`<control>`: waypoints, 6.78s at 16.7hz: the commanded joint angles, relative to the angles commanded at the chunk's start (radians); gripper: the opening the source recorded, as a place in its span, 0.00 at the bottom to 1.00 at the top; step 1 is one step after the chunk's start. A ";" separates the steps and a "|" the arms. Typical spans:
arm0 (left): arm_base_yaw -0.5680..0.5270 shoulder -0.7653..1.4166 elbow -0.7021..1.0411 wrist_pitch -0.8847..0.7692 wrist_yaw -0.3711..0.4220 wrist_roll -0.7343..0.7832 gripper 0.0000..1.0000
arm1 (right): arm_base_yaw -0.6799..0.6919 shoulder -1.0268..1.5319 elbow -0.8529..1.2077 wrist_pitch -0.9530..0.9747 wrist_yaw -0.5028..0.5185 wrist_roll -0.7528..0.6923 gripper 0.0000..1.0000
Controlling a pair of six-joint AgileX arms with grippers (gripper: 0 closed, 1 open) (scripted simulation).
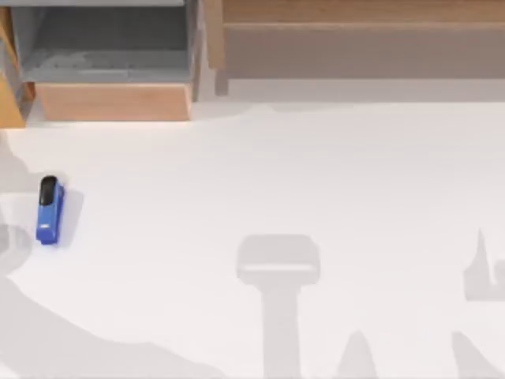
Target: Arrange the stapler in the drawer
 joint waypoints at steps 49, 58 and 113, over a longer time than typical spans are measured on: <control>0.231 -0.206 -0.501 0.283 0.229 0.014 1.00 | 0.000 0.000 0.000 0.000 0.000 0.000 1.00; 0.252 -0.217 -0.526 0.300 0.251 0.016 1.00 | 0.000 0.000 0.000 0.000 0.000 0.000 1.00; -0.501 -0.140 0.399 -2.077 -0.495 -1.709 1.00 | 0.000 0.000 0.000 0.000 0.000 0.000 1.00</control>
